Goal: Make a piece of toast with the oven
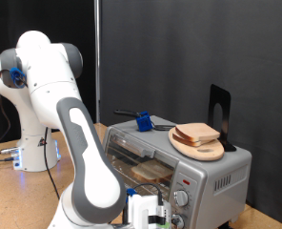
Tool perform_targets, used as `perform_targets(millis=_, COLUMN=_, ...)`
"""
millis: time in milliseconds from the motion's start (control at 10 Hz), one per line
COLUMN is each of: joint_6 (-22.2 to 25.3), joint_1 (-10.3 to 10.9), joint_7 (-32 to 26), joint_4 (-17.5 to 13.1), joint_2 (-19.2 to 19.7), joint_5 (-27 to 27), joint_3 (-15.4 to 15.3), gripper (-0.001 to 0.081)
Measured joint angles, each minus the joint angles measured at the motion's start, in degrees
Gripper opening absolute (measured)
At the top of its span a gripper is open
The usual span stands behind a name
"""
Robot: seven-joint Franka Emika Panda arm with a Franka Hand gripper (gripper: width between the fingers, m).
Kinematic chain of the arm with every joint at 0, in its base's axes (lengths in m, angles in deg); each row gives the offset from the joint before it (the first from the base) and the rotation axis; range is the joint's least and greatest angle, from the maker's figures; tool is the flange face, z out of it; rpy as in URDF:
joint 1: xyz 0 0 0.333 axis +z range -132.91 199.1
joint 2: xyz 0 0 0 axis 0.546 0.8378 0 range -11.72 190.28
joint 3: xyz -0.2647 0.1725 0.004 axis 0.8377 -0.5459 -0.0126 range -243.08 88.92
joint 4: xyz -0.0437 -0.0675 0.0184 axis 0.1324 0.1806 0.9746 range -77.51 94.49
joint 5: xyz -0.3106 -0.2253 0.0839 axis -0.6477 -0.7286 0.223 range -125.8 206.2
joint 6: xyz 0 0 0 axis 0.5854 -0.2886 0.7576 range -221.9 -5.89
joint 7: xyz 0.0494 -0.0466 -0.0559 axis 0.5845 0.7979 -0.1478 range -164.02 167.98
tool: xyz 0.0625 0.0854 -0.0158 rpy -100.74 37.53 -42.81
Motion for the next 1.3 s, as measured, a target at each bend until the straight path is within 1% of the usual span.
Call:
perform_targets(millis=400, joint_6=0.05, joint_1=0.07, joint_7=5.20, joint_4=0.21, joint_2=-0.52, joint_5=-3.18, joint_3=0.10, gripper=0.0799)
perform_targets(millis=900, joint_6=-0.88, joint_1=0.54, joint_7=9.86, joint_4=0.22, joint_2=-1.13, joint_5=-6.16, joint_3=0.62, gripper=0.0799)
perform_targets(millis=1100, joint_6=-1.35, joint_1=0.80, joint_7=10.24, joint_4=0.22, joint_2=-1.36, joint_5=-6.50, joint_3=0.92, gripper=0.0799)
perform_targets(millis=1300, joint_6=-2.01, joint_1=0.84, joint_7=6.51, joint_4=0.15, joint_2=-1.46, joint_5=-5.97, joint_3=0.87, gripper=0.0799)
